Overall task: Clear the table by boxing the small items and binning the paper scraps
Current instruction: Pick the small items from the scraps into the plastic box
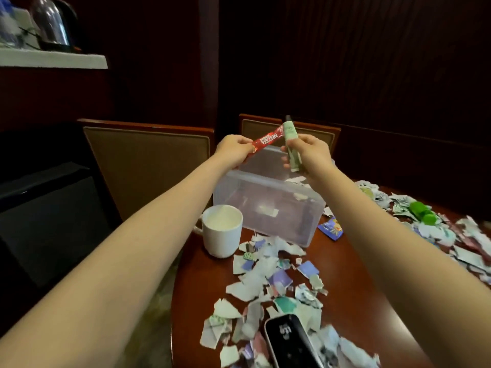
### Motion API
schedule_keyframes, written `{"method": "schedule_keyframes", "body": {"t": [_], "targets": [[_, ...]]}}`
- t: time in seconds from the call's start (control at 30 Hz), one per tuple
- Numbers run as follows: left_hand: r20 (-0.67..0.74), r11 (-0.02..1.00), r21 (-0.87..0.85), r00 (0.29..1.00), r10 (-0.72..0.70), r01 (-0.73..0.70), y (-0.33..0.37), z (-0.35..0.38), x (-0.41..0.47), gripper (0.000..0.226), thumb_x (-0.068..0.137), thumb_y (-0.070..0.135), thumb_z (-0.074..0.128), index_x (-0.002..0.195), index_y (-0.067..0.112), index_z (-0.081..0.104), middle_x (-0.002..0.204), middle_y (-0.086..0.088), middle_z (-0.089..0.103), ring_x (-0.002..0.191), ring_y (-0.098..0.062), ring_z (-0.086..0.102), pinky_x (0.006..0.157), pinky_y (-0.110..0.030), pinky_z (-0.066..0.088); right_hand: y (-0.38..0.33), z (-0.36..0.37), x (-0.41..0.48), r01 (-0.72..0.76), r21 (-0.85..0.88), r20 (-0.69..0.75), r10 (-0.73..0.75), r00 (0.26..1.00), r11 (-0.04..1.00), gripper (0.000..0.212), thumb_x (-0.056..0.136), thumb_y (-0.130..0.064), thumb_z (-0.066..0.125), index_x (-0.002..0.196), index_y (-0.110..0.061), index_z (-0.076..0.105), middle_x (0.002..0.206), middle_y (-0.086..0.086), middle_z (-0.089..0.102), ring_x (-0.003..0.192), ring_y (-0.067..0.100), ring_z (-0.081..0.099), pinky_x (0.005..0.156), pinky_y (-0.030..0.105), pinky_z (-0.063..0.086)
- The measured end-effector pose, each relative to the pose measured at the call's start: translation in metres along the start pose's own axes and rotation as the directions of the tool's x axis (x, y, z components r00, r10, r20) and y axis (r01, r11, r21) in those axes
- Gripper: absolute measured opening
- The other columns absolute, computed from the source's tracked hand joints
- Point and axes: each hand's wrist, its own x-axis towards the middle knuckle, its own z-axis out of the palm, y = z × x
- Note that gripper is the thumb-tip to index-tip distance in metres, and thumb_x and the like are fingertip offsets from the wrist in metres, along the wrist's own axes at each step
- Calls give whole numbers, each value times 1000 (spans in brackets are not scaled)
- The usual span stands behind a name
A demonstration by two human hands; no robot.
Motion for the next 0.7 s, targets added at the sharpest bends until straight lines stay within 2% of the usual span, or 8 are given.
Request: {"method": "schedule_keyframes", "body": {"t": [0.07, 0.13, 0.2, 0.27, 0.4, 0.53, 0.6, 0.7], "targets": [[37, 999, 18, 999, -35, 34, 3, -2, 13, 30, 95, 17, 51, 123, 9, 59, 93, -3, 54, 65, -5, 46, 57, -19, 38, -5, -3, 15, -53, -94, -44, 49, 998, 994, 13, 94, -8, 45, 103, -13, 53, 75, 5, 57, 54, 15, 51, 41, 18, 45], [72, 996, 26, 994, -88, 86, 6, -5, 25, 21, 95, 15, 51, 113, 12, 62, 85, -4, 53, 64, -7, 45, 56, -20, 36, -8, -3, 29, -125, -229, -67, 112, 991, 965, 20, 92, -3, 40, 103, -15, 53, 75, 6, 54, 54, 16, 50, 45, 22, 44], [115, 988, 61, 982, -147, 141, 9, -8, 37, 14, 94, 12, 50, 88, 17, 62, 72, -3, 49, 62, -10, 43, 56, -23, 35, -9, -3, 41, -193, -326, -63, 183, 981, 925, 28, 92, 0, 39, 111, -14, 54, 72, 7, 52, 54, 17, 52, 52, 25, 43], [202, 978, 139, 962, -182, 156, 9, -8, 47, 24, 93, 10, 47, 73, 20, 56, 66, -3, 46, 61, -14, 42, 55, -25, 33, -6, -1, 50, -225, -398, -40, 228, 973, 889, 33, 93, -1, 39, 120, -9, 56, 68, 5, 51, 47, 13, 55, 49, 23, 43], [322, 948, 277, 915, -245, 156, 9, -7, 68, 18, 93, 11, 46, 85, 20, 60, 69, -5, 50, 64, -18, 45, 53, -24, 35, -4, 4, 68, -251, -455, -53, 256, 965, 854, 30, 94, -8, 46, 120, -6, 59, 65, 4, 51, 42, 8, 56, 38, 16, 40], [407, 921, 367, 868, -284, 129, 7, -11, 96, 28, 94, 6, 41, 75, 21, 54, 67, -2, 44, 58, -14, 39, 50, -22, 34, 3, 11, 84, -327, -419, -118, 306, 945, 847, 27, 86, 5, 54, 110, -4, 63, 78, 11, 59, 49, 11, 56, 38, 14, 39], [445, 905, 414, 845, -296, 99, 6, -12, 109, 22, 95, 8, 42, 89, 16, 61, 65, -2, 44, 57, -13, 39, 50, -21, 34, 7, 13, 93, -378, -380, -164, 340, 926, 844, 21, 84, 5, 59, 98, -9, 61, 87, 12, 60, 45, 7, 57, 37, 14, 40], [495, 884, 463, 809, -316, 62, 1, -10, 128, 26, 96, 7, 42, 109, 10, 64, 67, -2, 47, 60, -16, 42, 51, -22, 36, 12, 15, 110, -426, -322, -225, 369, 902, 845, 19, 82, 4, 63, 77, -13, 55, 82, 10, 58, 40, 5, 55, 35, 11, 39]]}}
